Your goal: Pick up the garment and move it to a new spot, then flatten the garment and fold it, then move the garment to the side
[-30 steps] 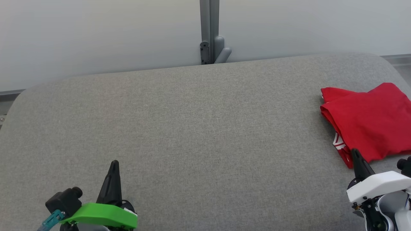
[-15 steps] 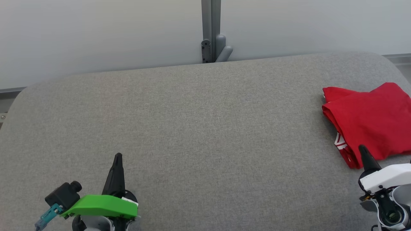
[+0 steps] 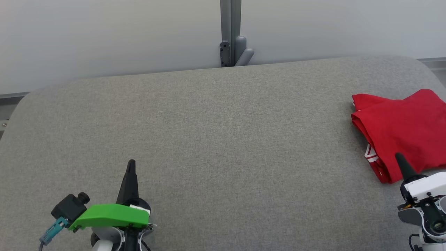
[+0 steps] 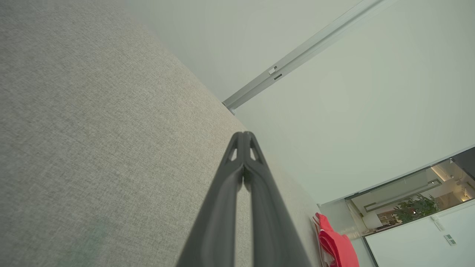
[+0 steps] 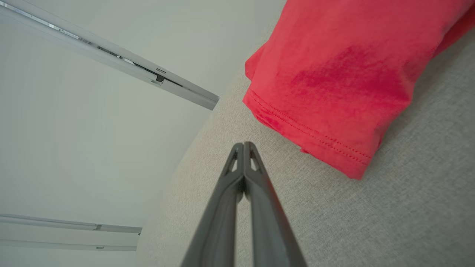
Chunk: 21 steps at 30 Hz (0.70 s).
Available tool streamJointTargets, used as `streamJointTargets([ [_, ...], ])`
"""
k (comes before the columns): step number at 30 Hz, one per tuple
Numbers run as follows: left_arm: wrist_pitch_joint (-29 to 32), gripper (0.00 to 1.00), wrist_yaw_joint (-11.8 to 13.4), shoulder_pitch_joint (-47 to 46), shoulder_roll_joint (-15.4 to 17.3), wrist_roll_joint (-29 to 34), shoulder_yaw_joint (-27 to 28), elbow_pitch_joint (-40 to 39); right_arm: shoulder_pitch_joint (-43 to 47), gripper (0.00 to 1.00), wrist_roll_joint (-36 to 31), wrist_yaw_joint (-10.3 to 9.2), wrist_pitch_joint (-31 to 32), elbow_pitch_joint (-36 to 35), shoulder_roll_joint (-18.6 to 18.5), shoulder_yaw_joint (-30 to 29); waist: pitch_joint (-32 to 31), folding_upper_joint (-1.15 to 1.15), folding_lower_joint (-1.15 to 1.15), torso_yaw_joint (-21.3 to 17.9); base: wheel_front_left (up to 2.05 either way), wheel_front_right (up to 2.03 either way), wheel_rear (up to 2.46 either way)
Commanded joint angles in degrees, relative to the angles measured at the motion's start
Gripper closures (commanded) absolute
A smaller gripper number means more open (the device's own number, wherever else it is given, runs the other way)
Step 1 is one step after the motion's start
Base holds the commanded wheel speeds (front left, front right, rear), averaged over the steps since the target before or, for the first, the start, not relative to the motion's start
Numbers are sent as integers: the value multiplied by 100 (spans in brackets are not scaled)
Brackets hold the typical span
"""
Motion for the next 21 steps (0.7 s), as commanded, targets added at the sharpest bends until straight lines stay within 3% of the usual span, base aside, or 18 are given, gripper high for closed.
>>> streamJointTargets([
  [1,-35,100,-64,-189,-3,-210,6,-3,-190,100,208,2,86,23,-75,-90,5,0,0,4,0,0,0],
  [21,-97,100,-218,-487,-136,-1267,-69,272,-533,100,1292,2,576,454,-160,-484,52,0,0,45,0,0,0],
])
